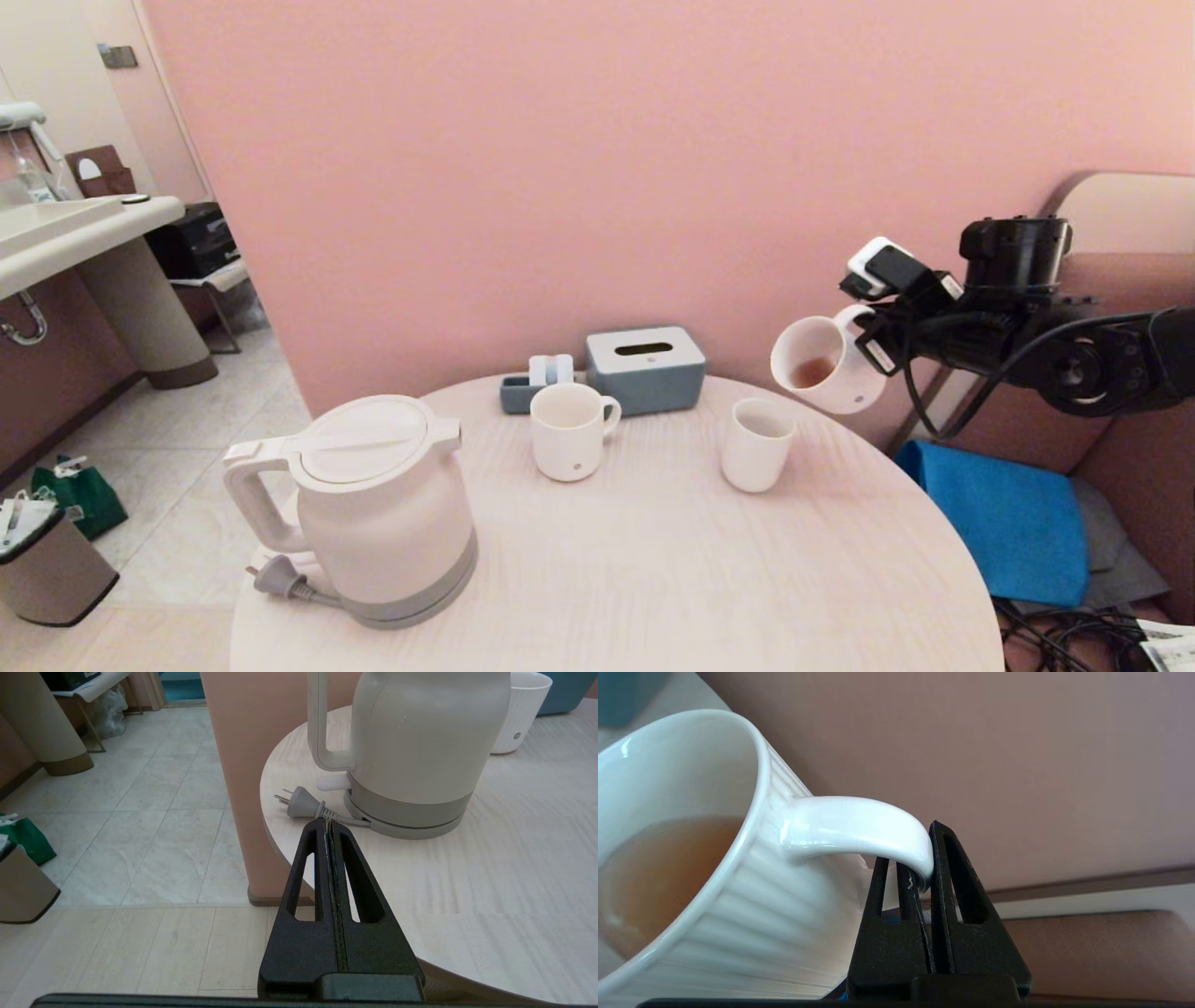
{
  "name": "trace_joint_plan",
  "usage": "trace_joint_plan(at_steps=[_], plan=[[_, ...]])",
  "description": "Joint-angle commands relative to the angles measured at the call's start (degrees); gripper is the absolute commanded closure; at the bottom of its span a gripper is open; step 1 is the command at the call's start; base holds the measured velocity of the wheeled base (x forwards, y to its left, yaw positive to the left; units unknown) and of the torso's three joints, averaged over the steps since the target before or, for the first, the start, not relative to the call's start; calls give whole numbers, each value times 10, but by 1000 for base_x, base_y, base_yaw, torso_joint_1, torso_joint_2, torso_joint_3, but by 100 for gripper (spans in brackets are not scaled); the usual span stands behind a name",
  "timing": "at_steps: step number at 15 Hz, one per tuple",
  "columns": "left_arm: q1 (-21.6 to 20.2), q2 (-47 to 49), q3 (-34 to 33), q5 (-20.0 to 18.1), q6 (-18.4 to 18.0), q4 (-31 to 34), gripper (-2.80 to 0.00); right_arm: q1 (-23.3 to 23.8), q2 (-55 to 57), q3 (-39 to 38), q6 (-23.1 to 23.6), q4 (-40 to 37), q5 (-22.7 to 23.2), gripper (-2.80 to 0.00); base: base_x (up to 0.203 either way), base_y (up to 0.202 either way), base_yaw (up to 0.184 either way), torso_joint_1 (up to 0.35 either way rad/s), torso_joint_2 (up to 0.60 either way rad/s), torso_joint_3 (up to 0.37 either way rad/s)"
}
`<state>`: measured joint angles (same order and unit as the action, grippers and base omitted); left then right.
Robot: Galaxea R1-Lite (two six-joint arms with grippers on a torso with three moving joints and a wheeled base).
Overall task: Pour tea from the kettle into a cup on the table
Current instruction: Pour water into another cup
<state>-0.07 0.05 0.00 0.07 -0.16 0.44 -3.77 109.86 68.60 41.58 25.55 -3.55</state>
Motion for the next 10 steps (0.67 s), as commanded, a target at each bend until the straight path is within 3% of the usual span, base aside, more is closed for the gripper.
trace_joint_plan(at_steps=[1,10], plan=[[0,0,0,0,0,0,0,-9,-2,0,7,2,-7,0,0,0,0,0,0,0],[0,0,0,0,0,0,0,-37,-3,-4,66,2,-43,0,0,0,0,0,0,0]])
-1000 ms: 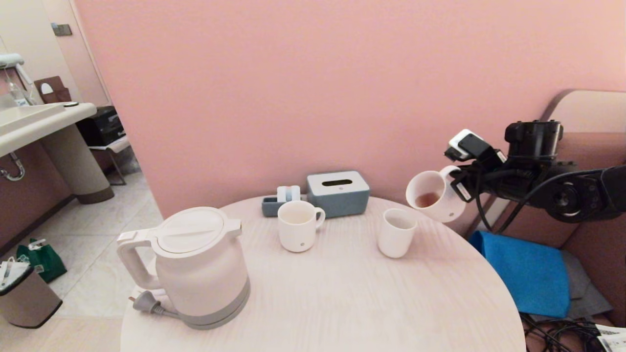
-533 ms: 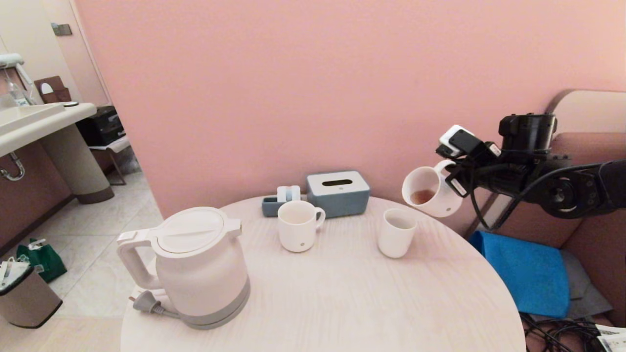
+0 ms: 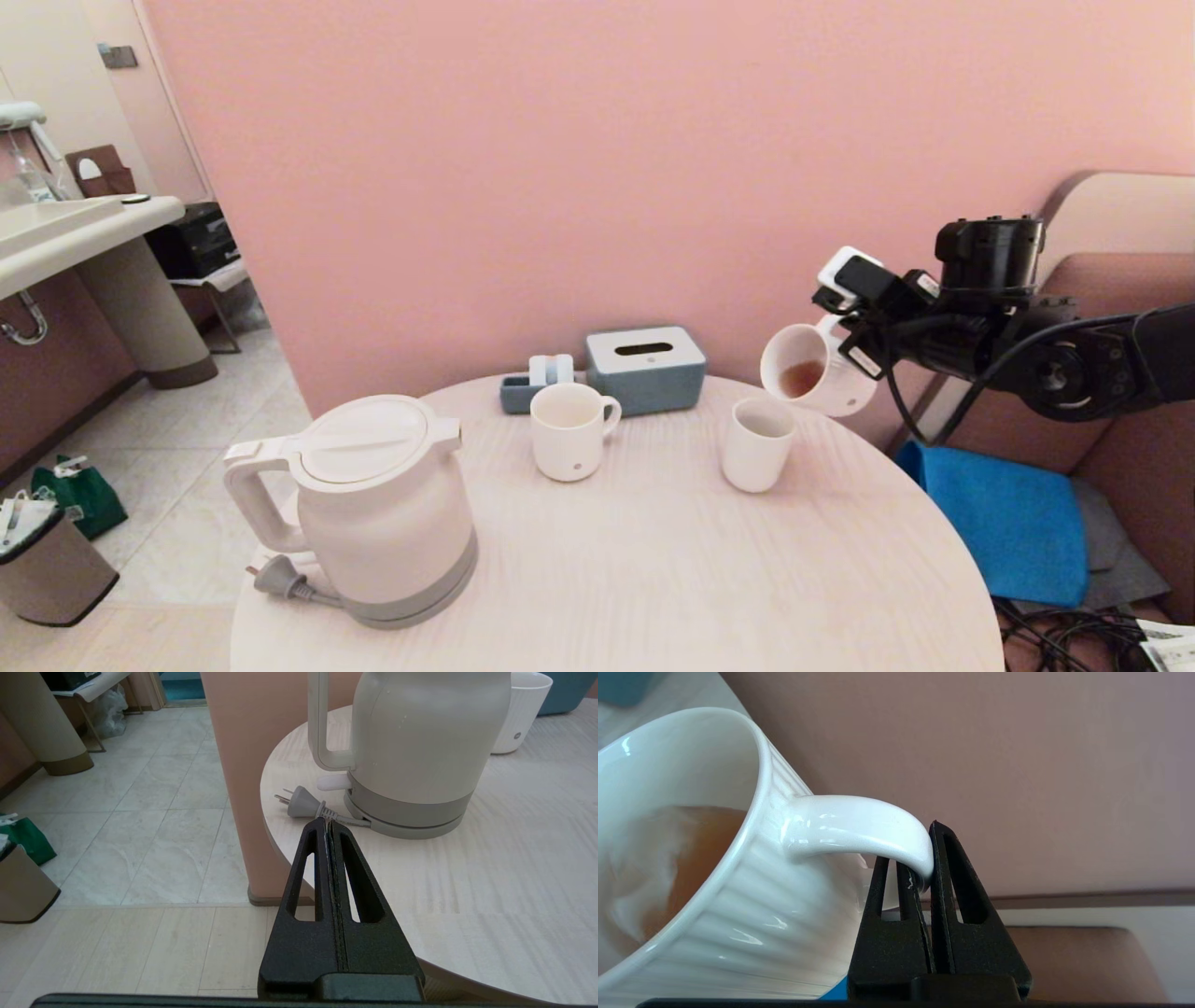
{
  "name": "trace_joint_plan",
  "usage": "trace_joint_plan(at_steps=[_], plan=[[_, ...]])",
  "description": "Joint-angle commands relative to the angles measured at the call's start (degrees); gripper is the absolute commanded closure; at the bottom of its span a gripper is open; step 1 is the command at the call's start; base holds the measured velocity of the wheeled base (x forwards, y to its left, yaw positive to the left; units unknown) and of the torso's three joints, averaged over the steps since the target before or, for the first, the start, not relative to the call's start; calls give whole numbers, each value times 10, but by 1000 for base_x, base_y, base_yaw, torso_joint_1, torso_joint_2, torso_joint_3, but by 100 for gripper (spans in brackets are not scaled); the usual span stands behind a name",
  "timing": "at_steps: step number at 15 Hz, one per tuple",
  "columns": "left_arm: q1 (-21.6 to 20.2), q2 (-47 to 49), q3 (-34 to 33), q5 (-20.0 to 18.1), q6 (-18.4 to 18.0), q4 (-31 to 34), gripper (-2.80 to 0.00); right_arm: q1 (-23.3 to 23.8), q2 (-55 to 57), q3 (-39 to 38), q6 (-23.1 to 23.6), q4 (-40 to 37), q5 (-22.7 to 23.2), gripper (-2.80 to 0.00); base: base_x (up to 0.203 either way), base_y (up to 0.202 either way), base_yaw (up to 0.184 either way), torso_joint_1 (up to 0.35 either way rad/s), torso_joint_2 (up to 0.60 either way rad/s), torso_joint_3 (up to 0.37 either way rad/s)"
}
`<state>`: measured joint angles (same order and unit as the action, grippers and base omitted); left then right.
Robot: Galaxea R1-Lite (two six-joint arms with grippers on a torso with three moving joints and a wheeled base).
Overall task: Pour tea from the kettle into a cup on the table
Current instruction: Pour water into another cup
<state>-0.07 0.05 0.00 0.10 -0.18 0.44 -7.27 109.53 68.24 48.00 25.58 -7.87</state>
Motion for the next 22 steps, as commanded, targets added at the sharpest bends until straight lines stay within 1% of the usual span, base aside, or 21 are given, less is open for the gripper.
trace_joint_plan(at_steps=[1,4,7,10,16,18,22], plan=[[0,0,0,0,0,0,0,-9,-1,0,11,2,-5,0,0,0,0,0,0,0],[0,0,0,0,0,0,0,-20,0,0,36,3,-15,0,0,0,0,0,0,0],[0,0,0,0,0,0,0,-23,0,0,89,3,-23,0,0,0,0,0,0,0],[0,0,0,0,0,0,0,-24,1,0,122,4,-24,0,0,0,0,0,0,0],[0,0,0,0,0,0,0,-34,1,4,153,5,-31,0,0,0,0,0,0,0],[0,0,0,0,0,0,0,-35,1,6,175,6,-32,0,0,0,0,0,0,0],[0,0,0,0,0,0,0,-39,4,21,202,6,-32,0,0,0,0,0,0,0]])
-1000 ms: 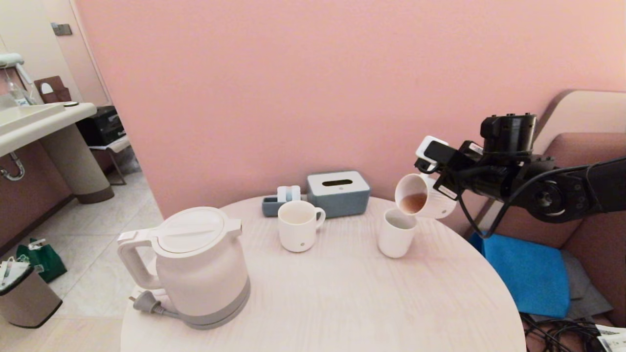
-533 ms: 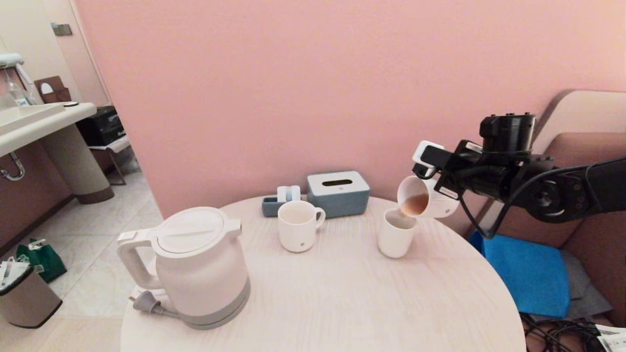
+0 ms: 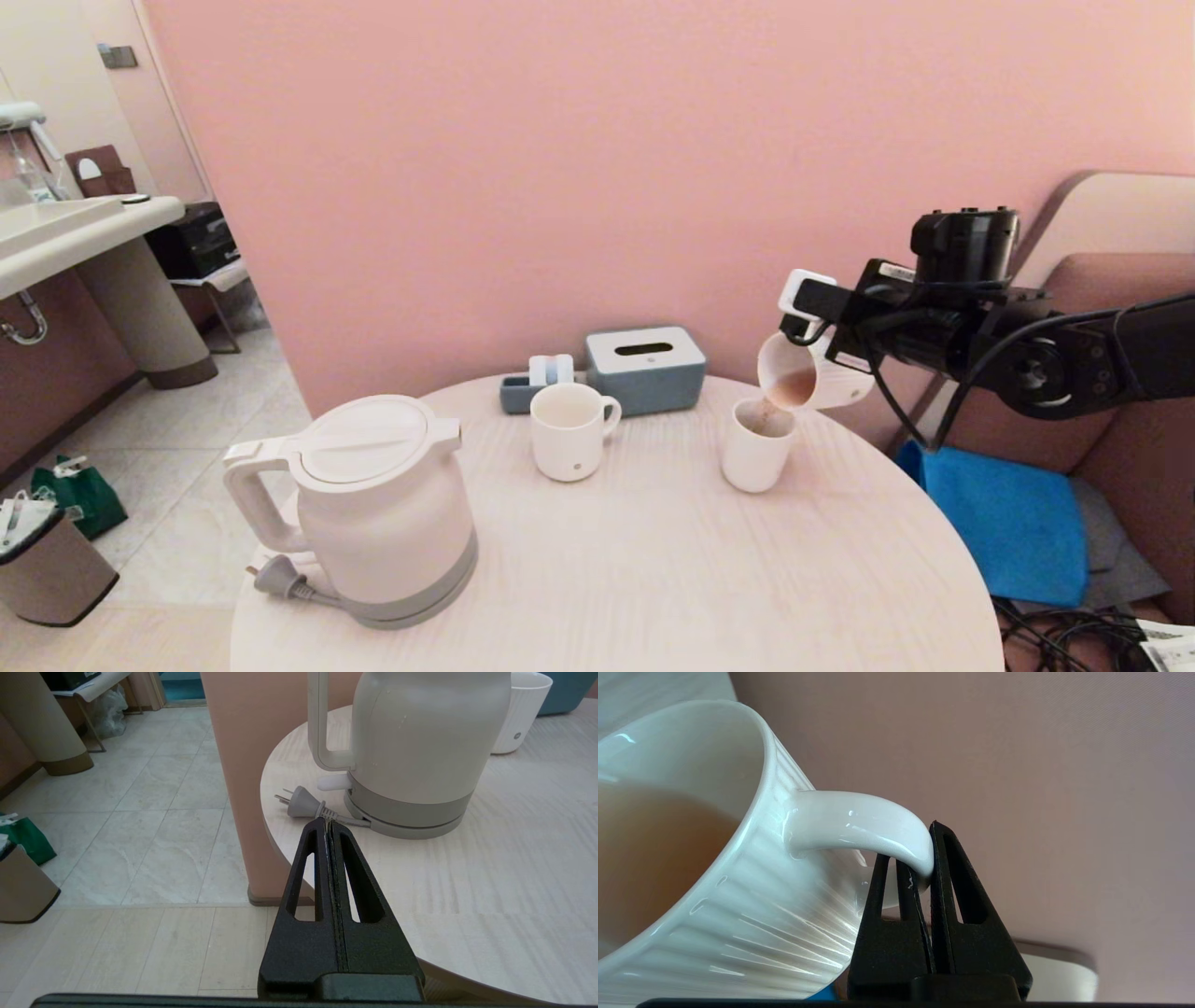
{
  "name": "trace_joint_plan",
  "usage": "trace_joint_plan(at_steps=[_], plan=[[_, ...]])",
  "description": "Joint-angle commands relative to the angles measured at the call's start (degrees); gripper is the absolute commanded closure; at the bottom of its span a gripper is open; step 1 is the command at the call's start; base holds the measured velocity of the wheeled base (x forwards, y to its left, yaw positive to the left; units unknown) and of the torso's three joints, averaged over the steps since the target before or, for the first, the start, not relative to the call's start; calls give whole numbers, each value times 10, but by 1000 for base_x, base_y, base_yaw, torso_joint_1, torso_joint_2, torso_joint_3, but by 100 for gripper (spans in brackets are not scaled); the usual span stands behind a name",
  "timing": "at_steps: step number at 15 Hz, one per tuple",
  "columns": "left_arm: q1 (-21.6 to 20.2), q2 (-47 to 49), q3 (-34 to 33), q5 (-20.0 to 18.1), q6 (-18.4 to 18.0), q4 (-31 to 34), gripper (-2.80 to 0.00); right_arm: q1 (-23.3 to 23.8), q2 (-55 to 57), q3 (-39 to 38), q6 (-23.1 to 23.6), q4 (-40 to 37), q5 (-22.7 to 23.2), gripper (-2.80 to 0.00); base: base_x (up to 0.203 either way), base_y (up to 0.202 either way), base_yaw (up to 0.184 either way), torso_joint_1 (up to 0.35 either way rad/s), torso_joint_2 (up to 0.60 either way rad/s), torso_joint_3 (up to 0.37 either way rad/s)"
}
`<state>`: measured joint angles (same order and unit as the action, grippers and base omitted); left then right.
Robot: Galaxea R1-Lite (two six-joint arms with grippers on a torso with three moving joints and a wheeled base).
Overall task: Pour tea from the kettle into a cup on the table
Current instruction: Pour water into another cup
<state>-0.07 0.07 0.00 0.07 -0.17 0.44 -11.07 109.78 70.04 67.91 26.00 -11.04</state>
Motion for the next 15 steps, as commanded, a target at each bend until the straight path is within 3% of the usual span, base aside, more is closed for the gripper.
trace_joint_plan(at_steps=[1,15], plan=[[0,0,0,0,0,0,0,-1,3,8,13,1,0,0,0,0,0,0,0,0],[0,0,0,0,0,0,0,-24,5,10,67,2,-23,0,0,0,0,0,0,0]])
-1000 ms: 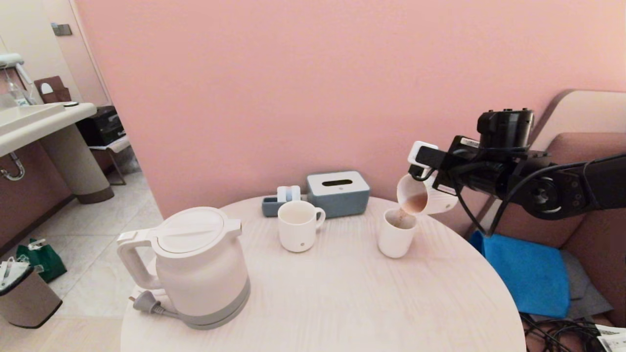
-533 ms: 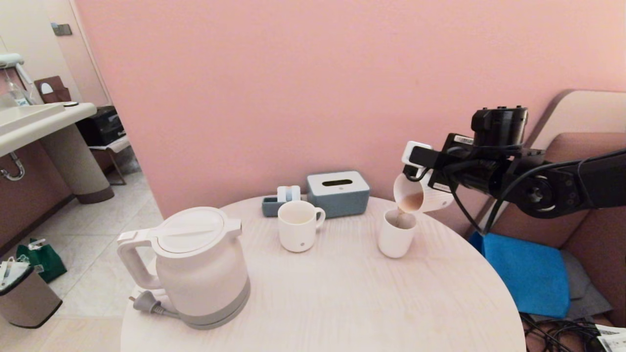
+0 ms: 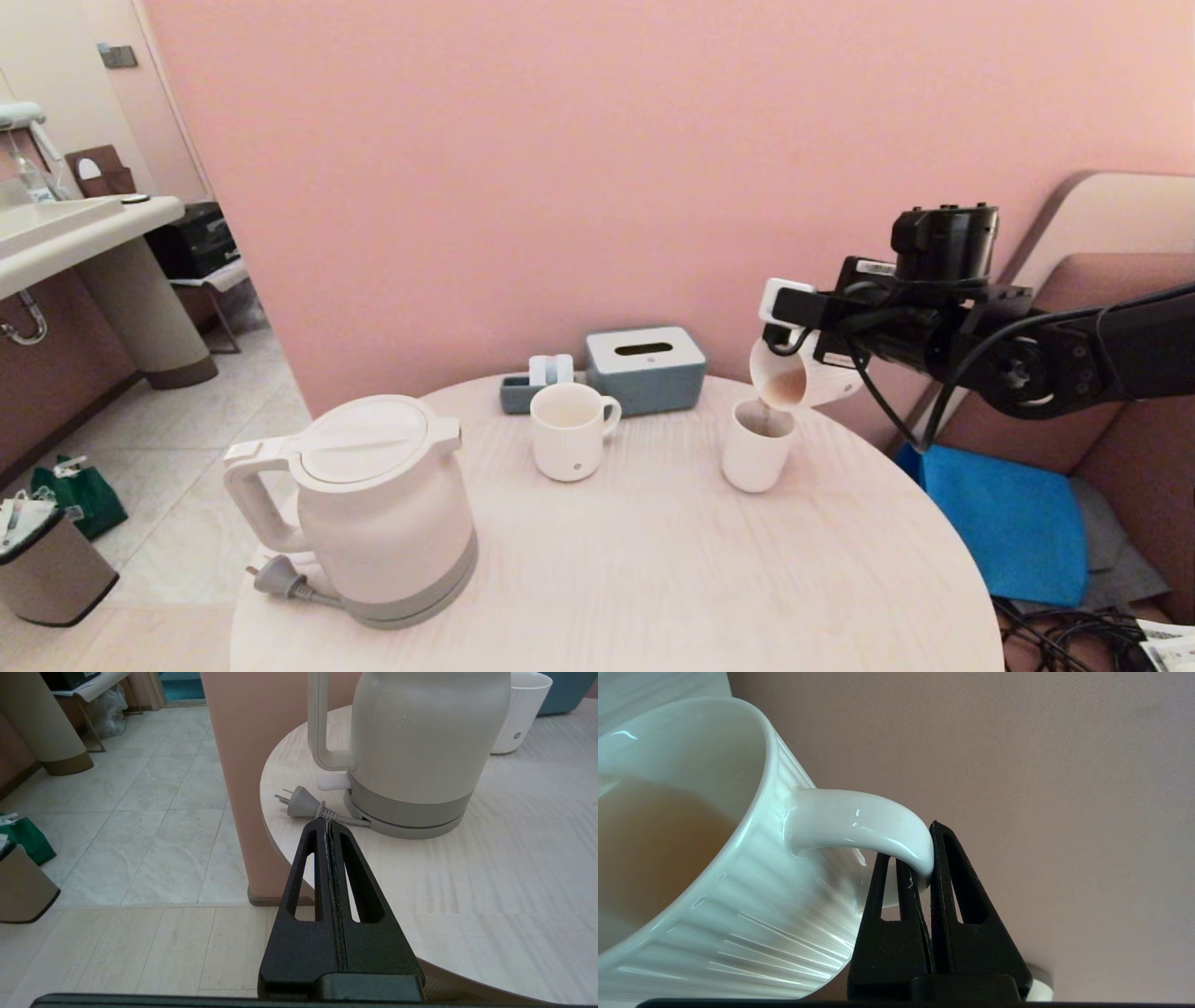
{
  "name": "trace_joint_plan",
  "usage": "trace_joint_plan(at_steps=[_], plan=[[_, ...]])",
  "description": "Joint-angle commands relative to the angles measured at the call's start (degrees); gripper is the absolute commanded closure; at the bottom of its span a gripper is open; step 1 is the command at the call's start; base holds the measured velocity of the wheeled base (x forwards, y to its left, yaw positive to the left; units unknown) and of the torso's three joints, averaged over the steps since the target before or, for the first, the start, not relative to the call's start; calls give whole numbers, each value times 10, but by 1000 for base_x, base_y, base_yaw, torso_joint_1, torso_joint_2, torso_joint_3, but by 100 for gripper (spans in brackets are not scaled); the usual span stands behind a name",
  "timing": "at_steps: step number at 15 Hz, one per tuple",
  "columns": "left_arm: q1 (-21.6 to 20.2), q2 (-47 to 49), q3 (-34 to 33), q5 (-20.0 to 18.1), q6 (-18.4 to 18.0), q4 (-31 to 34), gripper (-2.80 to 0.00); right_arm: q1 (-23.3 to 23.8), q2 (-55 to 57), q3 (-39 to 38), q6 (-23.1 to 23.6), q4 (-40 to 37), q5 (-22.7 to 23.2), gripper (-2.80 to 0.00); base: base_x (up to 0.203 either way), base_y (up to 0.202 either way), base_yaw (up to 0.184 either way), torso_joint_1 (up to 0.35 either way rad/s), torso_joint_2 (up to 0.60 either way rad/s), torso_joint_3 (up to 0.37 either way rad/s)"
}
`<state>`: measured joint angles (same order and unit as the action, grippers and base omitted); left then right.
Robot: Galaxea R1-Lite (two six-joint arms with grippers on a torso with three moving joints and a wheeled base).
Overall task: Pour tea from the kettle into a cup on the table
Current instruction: Pour water into another cup
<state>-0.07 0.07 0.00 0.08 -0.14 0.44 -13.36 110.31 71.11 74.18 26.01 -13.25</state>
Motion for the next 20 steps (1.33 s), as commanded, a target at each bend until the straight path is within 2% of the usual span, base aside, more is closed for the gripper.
trace_joint_plan(at_steps=[1,17,20], plan=[[0,0,0,0,0,0,0,-1,0,0,8,2,-1,0,0,0,0,0,0,0],[0,0,0,0,0,0,0,-3,-1,8,22,1,-4,0,0,0,0,0,0,0],[0,0,0,0,0,0,0,-4,-2,11,39,2,-13,0,0,0,0,0,0,0]])
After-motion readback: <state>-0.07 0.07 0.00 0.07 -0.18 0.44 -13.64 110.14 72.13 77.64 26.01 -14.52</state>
